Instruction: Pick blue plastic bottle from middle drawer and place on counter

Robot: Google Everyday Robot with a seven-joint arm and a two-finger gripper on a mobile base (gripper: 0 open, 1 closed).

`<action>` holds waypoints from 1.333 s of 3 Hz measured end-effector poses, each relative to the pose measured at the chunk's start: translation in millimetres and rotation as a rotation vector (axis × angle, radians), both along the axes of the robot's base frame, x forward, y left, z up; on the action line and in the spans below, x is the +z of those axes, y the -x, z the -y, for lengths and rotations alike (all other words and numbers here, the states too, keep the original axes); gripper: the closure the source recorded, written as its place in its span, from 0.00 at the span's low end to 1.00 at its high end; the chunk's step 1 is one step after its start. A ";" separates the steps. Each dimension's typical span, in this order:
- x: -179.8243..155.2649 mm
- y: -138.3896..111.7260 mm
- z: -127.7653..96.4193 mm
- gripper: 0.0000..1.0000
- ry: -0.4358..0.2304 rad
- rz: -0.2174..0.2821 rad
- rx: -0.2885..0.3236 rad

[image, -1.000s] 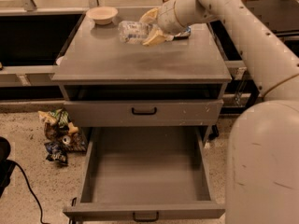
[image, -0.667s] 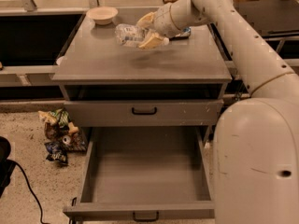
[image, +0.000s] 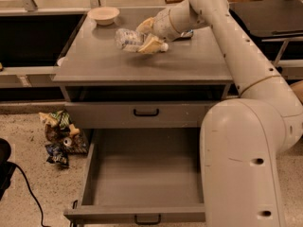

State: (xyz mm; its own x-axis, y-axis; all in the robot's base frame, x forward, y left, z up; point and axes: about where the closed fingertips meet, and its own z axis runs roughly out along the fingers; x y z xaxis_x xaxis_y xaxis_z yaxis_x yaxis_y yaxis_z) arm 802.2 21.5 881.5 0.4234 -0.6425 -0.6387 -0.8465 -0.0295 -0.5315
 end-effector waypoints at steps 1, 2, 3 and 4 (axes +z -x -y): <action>-6.7 -1.4 -2.2 0.34 -0.001 -0.024 0.016; -11.2 -2.1 -2.5 0.11 0.002 -0.039 0.028; -12.9 -2.8 -1.4 0.00 0.007 -0.047 0.034; -10.8 -3.4 5.3 0.00 0.021 -0.048 0.024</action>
Offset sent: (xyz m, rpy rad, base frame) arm 0.0118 -0.0074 -0.0059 -0.0057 0.0502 0.0341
